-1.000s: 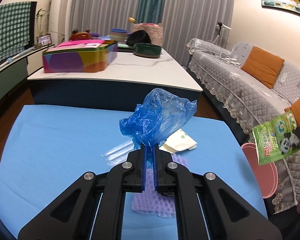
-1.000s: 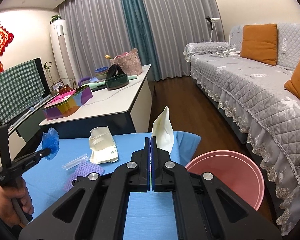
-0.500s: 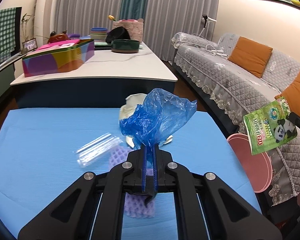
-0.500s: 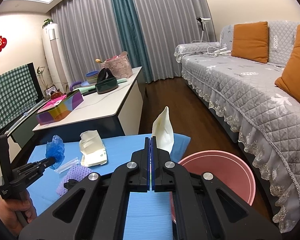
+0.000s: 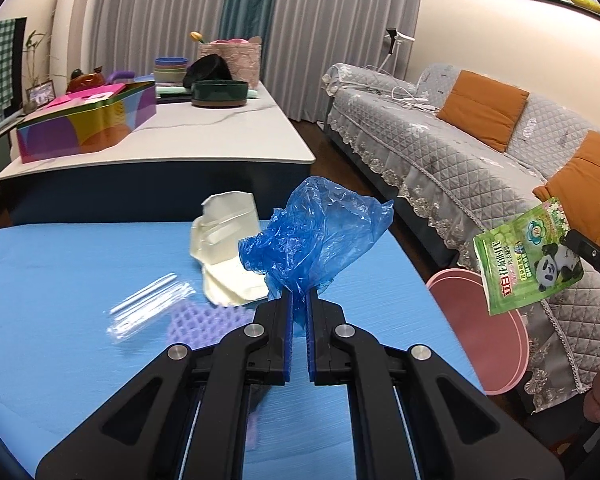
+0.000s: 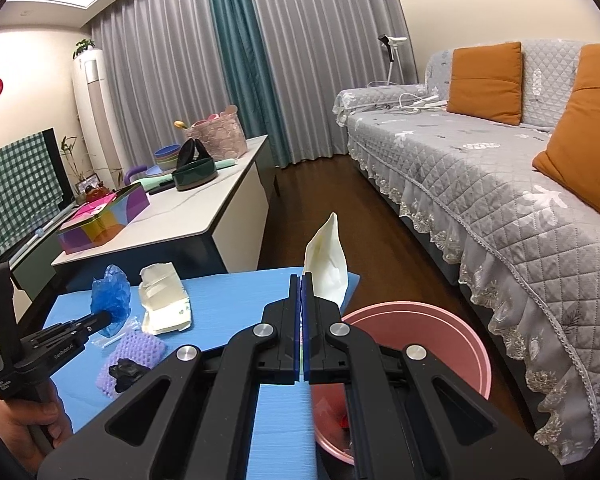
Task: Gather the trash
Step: 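Lift and carry the blue bag and green packet with both grippers over the pink bin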
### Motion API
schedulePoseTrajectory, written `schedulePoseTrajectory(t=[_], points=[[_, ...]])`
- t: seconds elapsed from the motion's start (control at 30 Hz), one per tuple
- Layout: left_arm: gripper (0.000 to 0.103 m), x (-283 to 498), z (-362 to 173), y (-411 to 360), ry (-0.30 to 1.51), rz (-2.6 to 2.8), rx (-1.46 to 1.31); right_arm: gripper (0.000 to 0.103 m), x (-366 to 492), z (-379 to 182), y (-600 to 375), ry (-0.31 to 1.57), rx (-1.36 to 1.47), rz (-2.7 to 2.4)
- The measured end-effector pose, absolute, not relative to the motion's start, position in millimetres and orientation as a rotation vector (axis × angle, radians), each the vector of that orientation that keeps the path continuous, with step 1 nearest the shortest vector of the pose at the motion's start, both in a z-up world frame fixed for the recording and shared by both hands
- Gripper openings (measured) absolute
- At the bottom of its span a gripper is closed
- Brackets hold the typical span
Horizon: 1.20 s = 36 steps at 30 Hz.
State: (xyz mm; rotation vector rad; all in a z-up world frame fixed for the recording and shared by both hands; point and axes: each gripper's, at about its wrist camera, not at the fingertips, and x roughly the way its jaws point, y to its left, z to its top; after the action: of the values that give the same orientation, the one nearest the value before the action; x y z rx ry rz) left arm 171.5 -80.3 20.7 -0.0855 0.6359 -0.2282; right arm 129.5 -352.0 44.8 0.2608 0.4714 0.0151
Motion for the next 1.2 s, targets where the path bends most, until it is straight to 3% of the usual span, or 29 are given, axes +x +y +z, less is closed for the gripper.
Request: schedulePoseTrajectory(t=[1.2], points=[[0.005,170.9,14.9,-234.2,0.646,-0.528,-0.004,0.001,124.4,1.6,-420.7,0.568,0.211,-0.155]])
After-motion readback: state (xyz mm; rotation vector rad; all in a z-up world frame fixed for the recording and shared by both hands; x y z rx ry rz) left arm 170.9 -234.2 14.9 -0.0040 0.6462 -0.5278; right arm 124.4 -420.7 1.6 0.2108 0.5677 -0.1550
